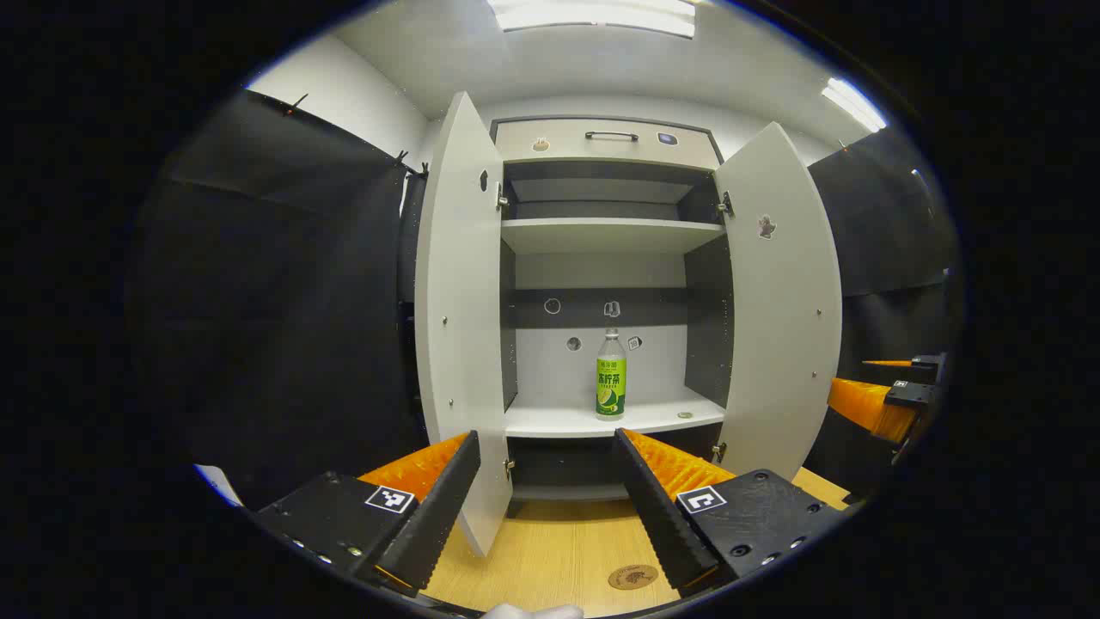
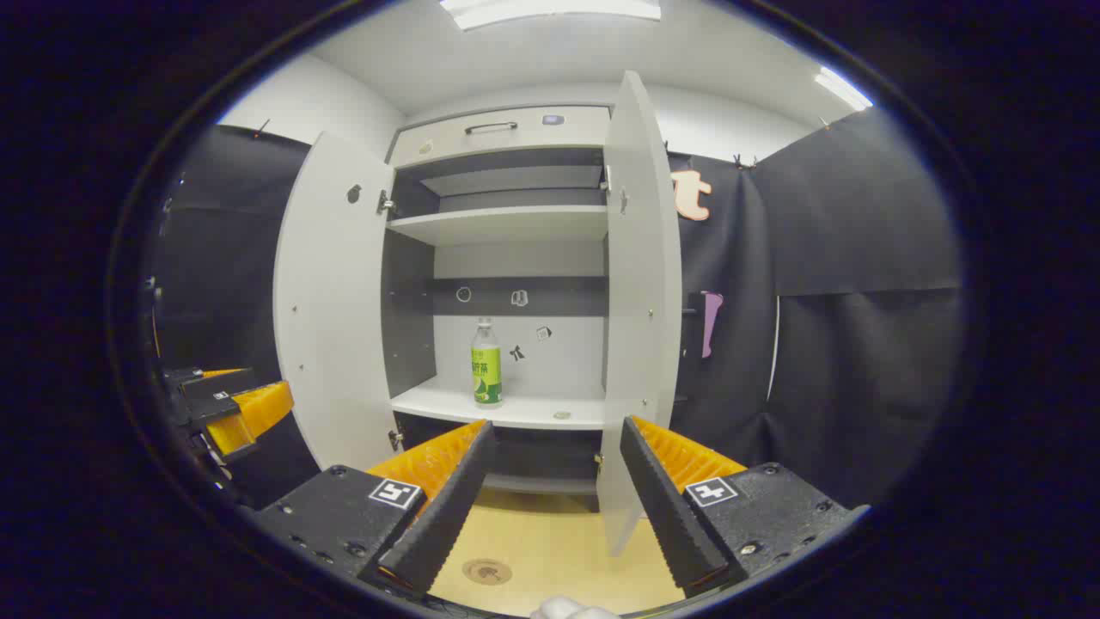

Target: Grasp the bottle in the cabinet with the left hand and place it on the coaster, then close the right door with the right hand and the left door with the left hand.

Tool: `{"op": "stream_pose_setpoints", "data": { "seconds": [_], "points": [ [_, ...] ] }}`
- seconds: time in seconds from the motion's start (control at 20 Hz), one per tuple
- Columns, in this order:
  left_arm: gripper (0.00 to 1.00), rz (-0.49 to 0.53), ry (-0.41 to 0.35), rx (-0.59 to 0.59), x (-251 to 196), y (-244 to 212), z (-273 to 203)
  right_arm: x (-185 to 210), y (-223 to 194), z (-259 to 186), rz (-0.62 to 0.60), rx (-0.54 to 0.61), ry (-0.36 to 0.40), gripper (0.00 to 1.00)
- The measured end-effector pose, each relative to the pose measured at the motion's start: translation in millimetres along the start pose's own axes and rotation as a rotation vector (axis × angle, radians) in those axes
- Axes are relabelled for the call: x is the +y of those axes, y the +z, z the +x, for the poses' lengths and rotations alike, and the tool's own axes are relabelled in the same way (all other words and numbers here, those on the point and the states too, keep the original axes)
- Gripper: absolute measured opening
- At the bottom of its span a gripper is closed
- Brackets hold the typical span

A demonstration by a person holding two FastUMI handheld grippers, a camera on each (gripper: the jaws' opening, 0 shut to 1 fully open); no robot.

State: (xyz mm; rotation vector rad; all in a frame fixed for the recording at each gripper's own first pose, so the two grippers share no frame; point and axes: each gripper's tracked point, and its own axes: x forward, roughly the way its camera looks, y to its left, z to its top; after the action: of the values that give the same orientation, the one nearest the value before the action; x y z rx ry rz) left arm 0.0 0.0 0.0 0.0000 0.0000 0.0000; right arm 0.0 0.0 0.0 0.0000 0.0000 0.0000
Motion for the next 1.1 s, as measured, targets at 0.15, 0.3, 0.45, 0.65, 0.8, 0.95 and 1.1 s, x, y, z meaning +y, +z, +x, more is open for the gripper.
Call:
{"op": "stream_pose_setpoints", "data": {
  "seconds": [0.15, 0.3, 0.45, 0.65, 0.8, 0.95, 1.1],
  "points": [
    [0.95, 0.004, -0.005, -0.003, -1.3, 0.5, 7.2, -1.2, 1.0, 4.4, 0.0, -0.001, -0.006, 0.97],
    [0.95, 0.005, -0.009, -0.003, -2.5, -0.3, 13.7, 1.0, 2.9, 9.3, 0.003, -0.001, -0.004, 0.97],
    [0.95, 0.005, -0.015, 0.003, -2.6, -2.6, 21.5, 4.6, 3.3, 13.3, -0.005, 0.0, 0.002, 0.97],
    [0.95, 0.015, -0.026, -0.004, -5.2, -1.2, 37.3, 10.0, 3.1, 18.5, -0.011, 0.006, 0.01, 0.95],
    [0.95, 0.02, -0.048, -0.026, -11.6, 4.9, 65.0, 11.3, 4.6, 21.2, -0.007, 0.014, 0.009, 0.95],
    [0.95, 0.024, -0.077, -0.059, -24.8, 13.5, 109.2, 12.7, 3.9, 18.8, -0.02, 0.028, 0.003, 0.95],
    [0.95, 0.001, -0.108, -0.065, -45.6, 15.7, 159.3, 11.6, 8.8, 14.4, -0.038, 0.037, -0.014, 0.95]
  ]
}}
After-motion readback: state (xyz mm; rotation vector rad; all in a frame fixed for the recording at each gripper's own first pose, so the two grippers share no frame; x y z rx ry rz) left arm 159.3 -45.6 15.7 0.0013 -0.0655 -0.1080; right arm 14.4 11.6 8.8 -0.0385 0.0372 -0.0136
